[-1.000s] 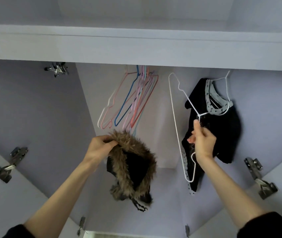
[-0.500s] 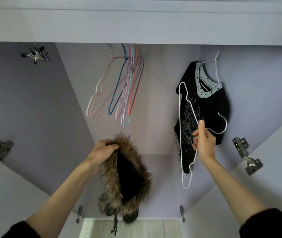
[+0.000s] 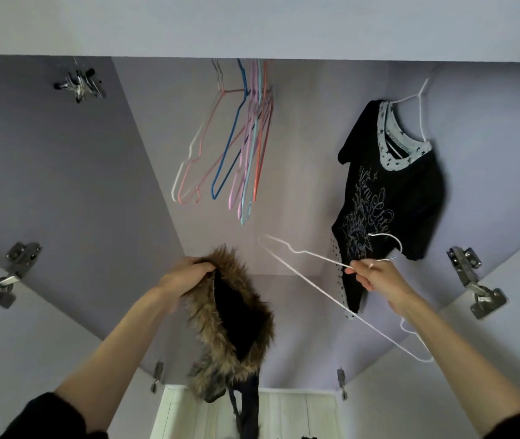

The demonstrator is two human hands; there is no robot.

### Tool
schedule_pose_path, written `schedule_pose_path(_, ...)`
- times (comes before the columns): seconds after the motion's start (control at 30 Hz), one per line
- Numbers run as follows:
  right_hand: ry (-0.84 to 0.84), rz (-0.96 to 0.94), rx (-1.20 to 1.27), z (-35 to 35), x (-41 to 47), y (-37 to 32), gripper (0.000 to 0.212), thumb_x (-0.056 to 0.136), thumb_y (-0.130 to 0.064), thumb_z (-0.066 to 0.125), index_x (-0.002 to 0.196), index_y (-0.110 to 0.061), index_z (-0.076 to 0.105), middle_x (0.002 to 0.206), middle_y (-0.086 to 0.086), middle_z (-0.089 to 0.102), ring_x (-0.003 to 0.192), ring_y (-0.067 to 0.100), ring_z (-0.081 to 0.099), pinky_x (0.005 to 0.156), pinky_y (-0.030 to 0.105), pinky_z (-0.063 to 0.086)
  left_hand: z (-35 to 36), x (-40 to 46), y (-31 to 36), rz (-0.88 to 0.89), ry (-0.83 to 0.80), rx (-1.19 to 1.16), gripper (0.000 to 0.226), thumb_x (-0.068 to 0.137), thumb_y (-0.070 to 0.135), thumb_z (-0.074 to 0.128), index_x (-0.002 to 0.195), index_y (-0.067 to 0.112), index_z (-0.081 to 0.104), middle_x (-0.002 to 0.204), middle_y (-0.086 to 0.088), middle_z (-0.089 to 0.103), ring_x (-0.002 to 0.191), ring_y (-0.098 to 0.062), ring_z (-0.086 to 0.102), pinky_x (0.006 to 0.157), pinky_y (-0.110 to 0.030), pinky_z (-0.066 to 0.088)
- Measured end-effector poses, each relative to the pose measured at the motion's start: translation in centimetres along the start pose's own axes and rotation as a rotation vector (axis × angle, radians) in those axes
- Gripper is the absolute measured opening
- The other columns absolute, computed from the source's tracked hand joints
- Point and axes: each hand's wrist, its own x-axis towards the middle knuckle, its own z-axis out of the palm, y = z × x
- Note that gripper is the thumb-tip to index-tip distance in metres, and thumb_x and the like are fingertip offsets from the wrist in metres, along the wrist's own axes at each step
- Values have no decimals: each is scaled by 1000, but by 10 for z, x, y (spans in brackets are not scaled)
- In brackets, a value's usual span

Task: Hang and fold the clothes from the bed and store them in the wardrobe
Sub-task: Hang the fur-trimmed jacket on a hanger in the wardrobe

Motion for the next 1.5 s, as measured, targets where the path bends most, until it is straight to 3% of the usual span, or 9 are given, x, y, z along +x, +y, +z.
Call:
schedule_pose_path(0.23,-262,-87,-111,19,-16,-29,27,96,-14,51,72,-12,64,69,8,57,68,14,55,77,31,48,-4,10,1,89,128,-9,14,92,12,54,96,18,66,80,2,65,73,-13,61,60,-21,46)
schedule_pose_path(0.53,-339,-149,-132,29,-23,-56,21,96,-8,49,84,0,64,71,8,59,74,16,56,74,26,55,-18,5,13,200,253,-10,13,91,9,55,95,14,67,91,-5,65,82,-19,59,78,-27,45)
schedule_pose_path(0.63,-339,-235,-192,44,-24,-67,22,96,-8,49,84,3,63,73,13,60,79,17,58,81,36,54,-14,-1,22,249,219,93,13,89,12,59,95,17,69,95,-6,69,92,-23,62,90,-34,49)
schedule_pose_path(0.87,-269,-465,-559,98,-26,-88,33,94,-19,52,63,-28,55,55,-13,52,52,0,47,64,25,38,-8,-28,50,459,105,244,11,88,12,60,88,17,69,87,-3,70,86,-20,65,84,-35,51)
schedule_pose_path(0.93,-205,-506,-613,115,-28,-91,34,94,-24,51,61,-28,54,55,-15,53,58,5,50,67,27,41,-2,-33,56,535,105,300,10,87,11,60,85,17,69,83,-1,69,84,-18,64,78,-29,49)
schedule_pose_path(1.07,-124,-481,-314,121,-29,-101,32,94,-17,48,67,-8,63,52,-20,58,64,5,54,79,37,48,0,-38,51,707,134,628,15,87,21,61,99,17,69,88,4,58,90,-18,58,77,-27,43)
schedule_pose_path(1.23,-201,-440,-113,115,-36,-105,38,97,-12,47,61,-8,57,54,-13,59,64,-5,58,69,26,49,-2,-37,41,959,199,834,29,88,33,62,109,14,68,106,0,54,104,-21,46,86,-29,30)
schedule_pose_path(1.4,-296,-360,0,110,-42,-106,35,97,-13,49,63,-10,57,61,-6,61,79,0,65,67,22,56,0,-38,47,990,119,852,25,89,12,57,114,11,61,102,-4,63,97,-23,58,88,-29,38)
schedule_pose_path(1.5,-530,-248,223,94,-39,-104,9,91,-10,57,90,-8,66,80,-1,67,86,12,65,78,31,58,-7,-40,49,1008,106,850,29,88,3,54,114,11,62,103,-5,63,99,-23,57,90,-33,39)
